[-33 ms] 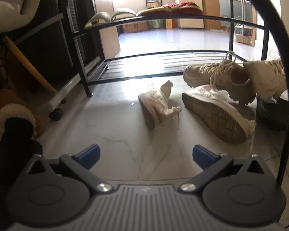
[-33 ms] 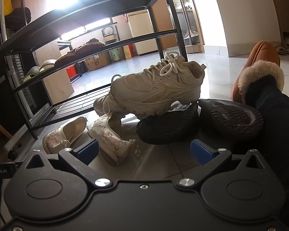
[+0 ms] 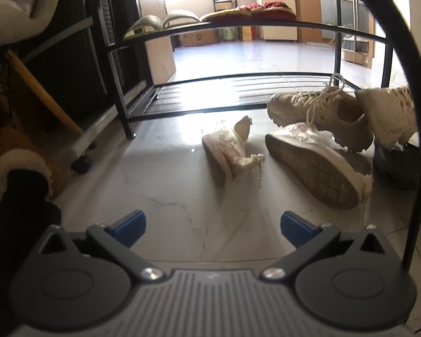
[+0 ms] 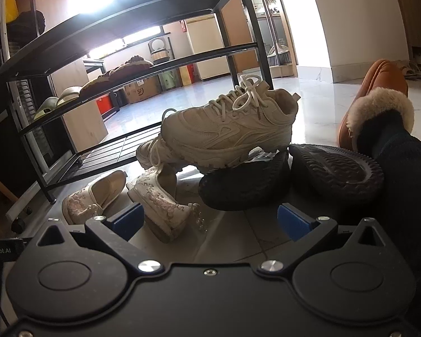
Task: Organize scattered shoes
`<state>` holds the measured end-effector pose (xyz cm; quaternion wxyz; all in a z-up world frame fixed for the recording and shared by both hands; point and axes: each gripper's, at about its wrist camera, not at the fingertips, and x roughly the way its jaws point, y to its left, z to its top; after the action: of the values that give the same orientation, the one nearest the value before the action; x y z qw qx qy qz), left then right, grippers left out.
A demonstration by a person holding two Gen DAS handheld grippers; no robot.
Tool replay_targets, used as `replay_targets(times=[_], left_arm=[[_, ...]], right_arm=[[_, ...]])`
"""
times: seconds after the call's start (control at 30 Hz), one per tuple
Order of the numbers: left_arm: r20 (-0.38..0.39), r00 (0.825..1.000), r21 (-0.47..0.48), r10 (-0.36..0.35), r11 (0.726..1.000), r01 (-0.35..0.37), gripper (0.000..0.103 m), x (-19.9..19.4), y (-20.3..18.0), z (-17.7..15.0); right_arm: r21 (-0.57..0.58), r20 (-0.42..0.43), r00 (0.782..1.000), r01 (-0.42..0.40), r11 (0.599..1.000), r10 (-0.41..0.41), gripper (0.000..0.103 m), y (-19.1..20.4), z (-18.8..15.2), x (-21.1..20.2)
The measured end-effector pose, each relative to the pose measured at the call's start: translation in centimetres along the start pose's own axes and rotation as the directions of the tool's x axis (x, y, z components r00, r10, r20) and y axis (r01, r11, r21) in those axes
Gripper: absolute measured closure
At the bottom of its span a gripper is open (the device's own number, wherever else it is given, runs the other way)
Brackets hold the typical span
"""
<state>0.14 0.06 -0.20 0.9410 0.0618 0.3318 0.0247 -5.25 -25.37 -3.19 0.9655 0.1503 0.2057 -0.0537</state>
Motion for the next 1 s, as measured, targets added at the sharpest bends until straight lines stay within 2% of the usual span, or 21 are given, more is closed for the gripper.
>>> replay_targets(times=[0.33, 0.67, 0.87, 1.0], left_arm=[[-0.045, 0.999, -0.074, -0.010, 0.997, 0.006, 0.000, 0.7, 0.8, -0.4], [-0.047, 0.998, -0.028, 0.036, 0.999, -0.038, 0.000, 1.5, -0.3, 0.2], [-0.048, 0.998, -0.008, 0.051, 0.999, -0.052, 0.000, 1.5, -0.5, 0.3], [-0.054, 0.997, -0.003, 0.057, 0.998, -0.057, 0.000, 1.7, -0.6, 0.4]], right_arm=[[0.012, -0.056, 0.998, -0.013, 1.000, 0.014, 0.000, 0.1, -0.1, 0.7], [0.035, -0.041, 0.999, -0.029, 0.999, 0.030, 0.000, -0.1, -0.6, 0.2], [-0.064, -0.094, 0.992, 0.074, 0.995, -0.080, 0.000, 1.3, 0.5, 0.5], [-0.225, -0.246, 0.954, 0.117, 0.967, -0.172, 0.000, 3.3, 1.3, 1.9]])
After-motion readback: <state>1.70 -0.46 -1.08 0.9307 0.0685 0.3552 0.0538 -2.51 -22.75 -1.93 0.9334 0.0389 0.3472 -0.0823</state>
